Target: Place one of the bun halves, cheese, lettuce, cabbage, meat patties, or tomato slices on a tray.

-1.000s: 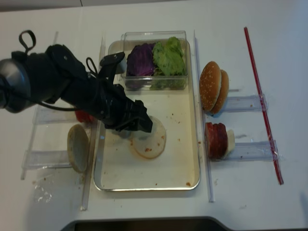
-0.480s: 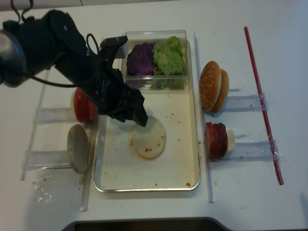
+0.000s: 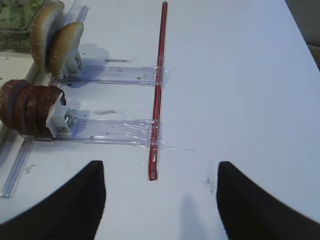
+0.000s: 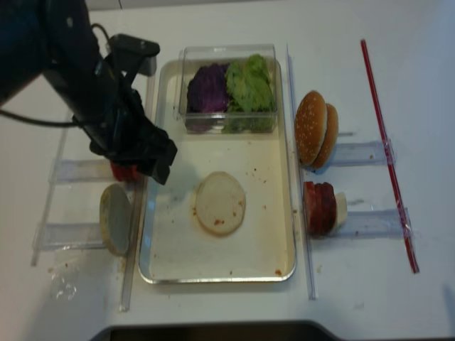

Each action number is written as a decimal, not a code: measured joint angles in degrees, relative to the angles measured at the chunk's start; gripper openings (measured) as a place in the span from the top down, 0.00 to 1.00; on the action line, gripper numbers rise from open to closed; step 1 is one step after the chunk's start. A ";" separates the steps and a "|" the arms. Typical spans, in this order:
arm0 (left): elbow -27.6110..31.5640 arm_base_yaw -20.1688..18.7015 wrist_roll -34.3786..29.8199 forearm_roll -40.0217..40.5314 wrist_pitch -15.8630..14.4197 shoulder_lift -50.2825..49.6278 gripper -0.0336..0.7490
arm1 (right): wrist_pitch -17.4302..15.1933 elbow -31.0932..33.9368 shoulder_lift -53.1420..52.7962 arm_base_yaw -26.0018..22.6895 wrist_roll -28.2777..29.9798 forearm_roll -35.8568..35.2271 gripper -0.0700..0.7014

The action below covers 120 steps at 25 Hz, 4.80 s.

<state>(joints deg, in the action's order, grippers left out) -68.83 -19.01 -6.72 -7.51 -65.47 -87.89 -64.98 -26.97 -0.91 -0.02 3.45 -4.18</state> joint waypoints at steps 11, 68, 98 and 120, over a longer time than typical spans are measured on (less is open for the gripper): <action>0.00 14.64 -1.66 0.60 -3.89 7.38 0.36 | 0.00 0.00 0.00 0.00 0.00 0.00 0.27; 40.31 25.01 -1.85 -0.89 -0.65 71.17 0.36 | 0.00 0.00 0.00 0.00 0.00 0.00 0.27; 40.94 25.01 -1.19 -0.44 -2.19 88.83 0.36 | 0.00 0.00 -0.04 0.00 -0.71 0.00 0.27; 41.07 22.60 7.37 4.49 -2.19 88.83 0.36 | 0.00 0.00 -0.04 0.00 -0.99 0.00 0.27</action>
<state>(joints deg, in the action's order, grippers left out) -27.76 3.59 0.65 -3.02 -67.66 0.94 -64.98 -26.97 -0.95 -0.02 2.47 -4.18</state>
